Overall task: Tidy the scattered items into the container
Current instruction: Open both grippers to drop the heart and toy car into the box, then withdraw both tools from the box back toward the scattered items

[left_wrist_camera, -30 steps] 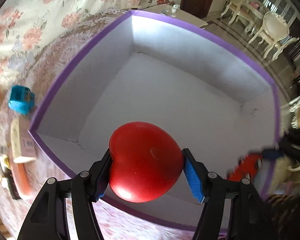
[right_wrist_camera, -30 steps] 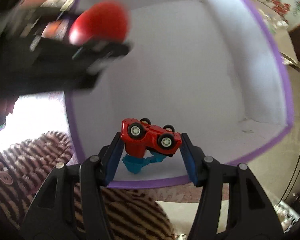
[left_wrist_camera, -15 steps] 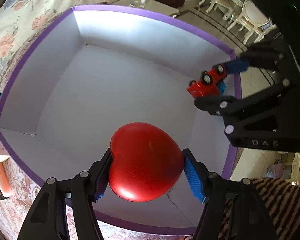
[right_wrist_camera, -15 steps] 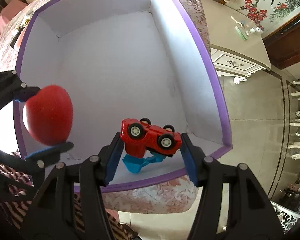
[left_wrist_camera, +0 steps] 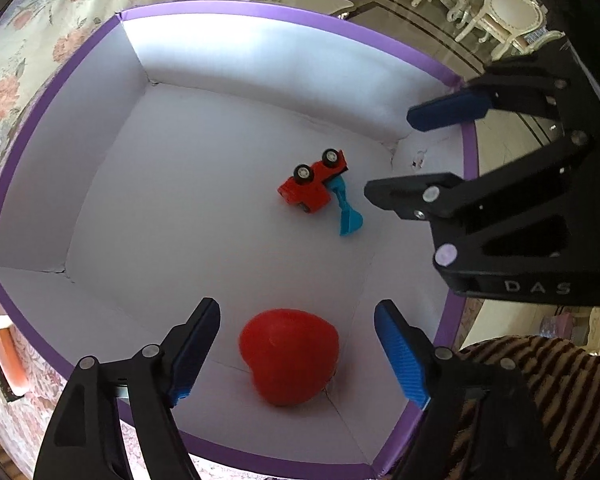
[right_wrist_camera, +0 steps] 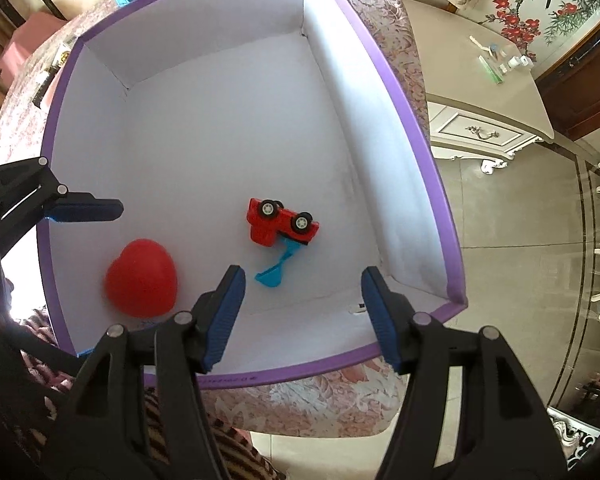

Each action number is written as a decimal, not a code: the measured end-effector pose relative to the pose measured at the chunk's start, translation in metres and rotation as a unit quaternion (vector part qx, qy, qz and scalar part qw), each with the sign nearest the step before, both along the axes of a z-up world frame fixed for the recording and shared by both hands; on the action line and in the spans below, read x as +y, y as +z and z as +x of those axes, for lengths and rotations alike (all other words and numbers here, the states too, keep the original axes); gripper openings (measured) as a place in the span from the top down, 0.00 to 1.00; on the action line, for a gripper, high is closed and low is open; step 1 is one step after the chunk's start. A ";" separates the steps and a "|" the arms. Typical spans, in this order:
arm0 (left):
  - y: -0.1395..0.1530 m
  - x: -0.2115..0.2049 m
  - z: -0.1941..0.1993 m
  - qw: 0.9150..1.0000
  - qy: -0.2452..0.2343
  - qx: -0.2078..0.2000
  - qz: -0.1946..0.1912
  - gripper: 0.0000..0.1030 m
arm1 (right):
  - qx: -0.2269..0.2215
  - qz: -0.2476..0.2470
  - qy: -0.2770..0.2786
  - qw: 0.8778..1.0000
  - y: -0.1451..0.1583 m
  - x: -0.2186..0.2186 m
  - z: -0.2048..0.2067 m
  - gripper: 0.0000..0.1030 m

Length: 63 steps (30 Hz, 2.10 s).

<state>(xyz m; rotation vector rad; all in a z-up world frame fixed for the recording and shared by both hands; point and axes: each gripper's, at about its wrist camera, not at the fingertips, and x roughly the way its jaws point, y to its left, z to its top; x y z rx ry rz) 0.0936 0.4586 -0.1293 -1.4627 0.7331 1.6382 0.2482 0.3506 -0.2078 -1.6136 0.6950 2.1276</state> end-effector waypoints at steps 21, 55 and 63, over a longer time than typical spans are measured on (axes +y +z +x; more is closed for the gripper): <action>0.019 -0.001 0.018 0.999 -0.001 0.045 0.027 0.20 | 0.029 -0.005 -0.022 0.999 -0.005 0.003 -0.015 0.27; 0.048 -0.211 -0.108 0.973 0.158 0.101 0.133 0.16 | 0.114 0.078 -0.157 0.978 0.107 -0.064 -0.130 0.25; 0.029 -0.288 -0.148 0.959 0.240 0.096 0.114 0.16 | 0.126 0.056 -0.109 0.985 0.107 -0.107 -0.205 0.25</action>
